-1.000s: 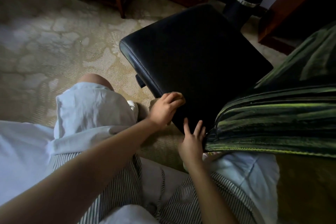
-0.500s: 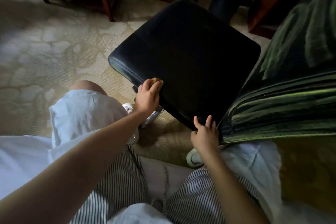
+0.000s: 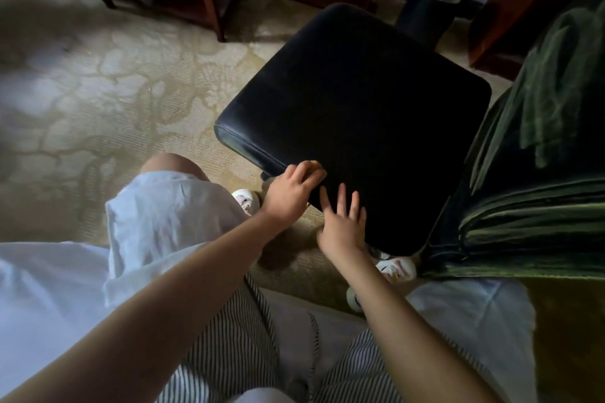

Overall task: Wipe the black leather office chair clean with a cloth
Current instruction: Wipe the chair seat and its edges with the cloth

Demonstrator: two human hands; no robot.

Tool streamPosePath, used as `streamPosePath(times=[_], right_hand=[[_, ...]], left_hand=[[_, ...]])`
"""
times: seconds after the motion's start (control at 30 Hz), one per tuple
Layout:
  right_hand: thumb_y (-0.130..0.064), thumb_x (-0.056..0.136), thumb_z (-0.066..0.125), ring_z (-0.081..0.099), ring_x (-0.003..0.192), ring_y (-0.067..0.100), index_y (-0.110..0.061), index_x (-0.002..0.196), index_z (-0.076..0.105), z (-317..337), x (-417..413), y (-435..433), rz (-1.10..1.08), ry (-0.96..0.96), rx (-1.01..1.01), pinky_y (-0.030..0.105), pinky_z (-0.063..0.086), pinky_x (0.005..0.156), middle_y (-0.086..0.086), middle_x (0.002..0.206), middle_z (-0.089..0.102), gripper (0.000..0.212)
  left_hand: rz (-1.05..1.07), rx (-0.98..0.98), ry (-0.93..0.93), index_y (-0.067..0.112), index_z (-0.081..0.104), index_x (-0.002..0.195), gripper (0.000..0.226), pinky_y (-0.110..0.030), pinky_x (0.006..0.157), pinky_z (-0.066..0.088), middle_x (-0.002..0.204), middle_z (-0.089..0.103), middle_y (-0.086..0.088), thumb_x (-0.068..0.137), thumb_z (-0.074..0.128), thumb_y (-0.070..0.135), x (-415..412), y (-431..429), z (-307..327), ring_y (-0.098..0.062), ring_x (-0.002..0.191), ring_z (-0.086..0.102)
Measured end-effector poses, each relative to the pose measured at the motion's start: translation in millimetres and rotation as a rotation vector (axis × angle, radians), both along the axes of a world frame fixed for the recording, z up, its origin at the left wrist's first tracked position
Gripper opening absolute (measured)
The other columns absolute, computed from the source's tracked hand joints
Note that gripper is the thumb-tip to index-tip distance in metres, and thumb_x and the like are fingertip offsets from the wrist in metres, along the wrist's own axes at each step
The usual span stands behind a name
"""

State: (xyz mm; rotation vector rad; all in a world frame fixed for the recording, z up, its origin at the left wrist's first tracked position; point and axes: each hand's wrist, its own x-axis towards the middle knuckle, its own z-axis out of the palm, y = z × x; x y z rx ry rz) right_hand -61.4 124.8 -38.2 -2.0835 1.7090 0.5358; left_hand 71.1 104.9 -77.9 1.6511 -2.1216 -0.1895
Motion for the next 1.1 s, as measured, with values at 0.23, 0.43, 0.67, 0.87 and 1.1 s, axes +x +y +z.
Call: streamPosePath(times=[0.23, 0.43, 0.67, 0.87, 1.1], right_hand=[[-0.022, 0.096, 0.044, -0.015, 0.144, 0.028, -0.036, 0.146, -0.017, -6, -12, 3, 0.030, 0.010, -0.025, 0.050, 0.002, 0.115, 0.002, 0.156, -0.021, 0.081], [-0.017, 0.094, 0.042, -0.013, 0.145, 0.022, -0.038, 0.147, -0.014, -1, -20, 0, 0.026, -0.022, -0.027, 0.048, 0.003, 0.115, -0.002, 0.157, -0.017, 0.079], [-0.015, 0.092, 0.043, -0.014, 0.144, 0.022, -0.037, 0.146, -0.016, -5, -32, 3, 0.038, 0.009, -0.048, 0.049, 0.000, 0.116, -0.003, 0.157, -0.018, 0.082], [-0.023, 0.094, 0.044, -0.016, 0.144, 0.026, -0.034, 0.146, -0.016, -1, -35, 1, 0.072, 0.052, -0.014, 0.050, 0.000, 0.115, 0.001, 0.157, -0.019, 0.081], [-0.035, 0.092, 0.048, -0.018, 0.143, 0.030, -0.032, 0.146, -0.019, -1, -30, 1, 0.091, 0.072, -0.003, 0.052, -0.003, 0.114, 0.004, 0.156, -0.022, 0.086]], left_hand=[[0.300, 0.116, 0.044, 0.016, 0.056, 0.127, 0.050, -0.043, 0.077, 0.052, 0.129, 0.051, -0.011, 0.079, 0.063, 0.002, 46, -20, 3, -0.034, 0.110, 0.050], [0.707, 0.124, 0.271, 0.047, 0.061, 0.099, 0.021, -0.050, 0.089, 0.047, 0.113, 0.050, 0.001, 0.089, 0.048, 0.033, 97, -38, -1, -0.028, 0.107, 0.052], [1.360, 0.026, 0.848, 0.005, 0.055, 0.120, 0.042, 0.006, 0.081, 0.024, 0.127, 0.045, -0.010, 0.085, 0.039, -0.012, 105, -41, 1, -0.014, 0.110, 0.048], [1.249, 0.065, 0.970, 0.007, 0.056, 0.115, 0.042, -0.006, 0.081, 0.027, 0.122, 0.050, -0.012, 0.079, 0.040, -0.007, 86, -37, -4, -0.019, 0.109, 0.048], [1.195, 0.107, 1.101, 0.012, 0.050, 0.115, 0.035, -0.021, 0.085, 0.036, 0.113, 0.051, -0.007, 0.083, 0.042, -0.001, 29, -13, -14, -0.017, 0.102, 0.050]])
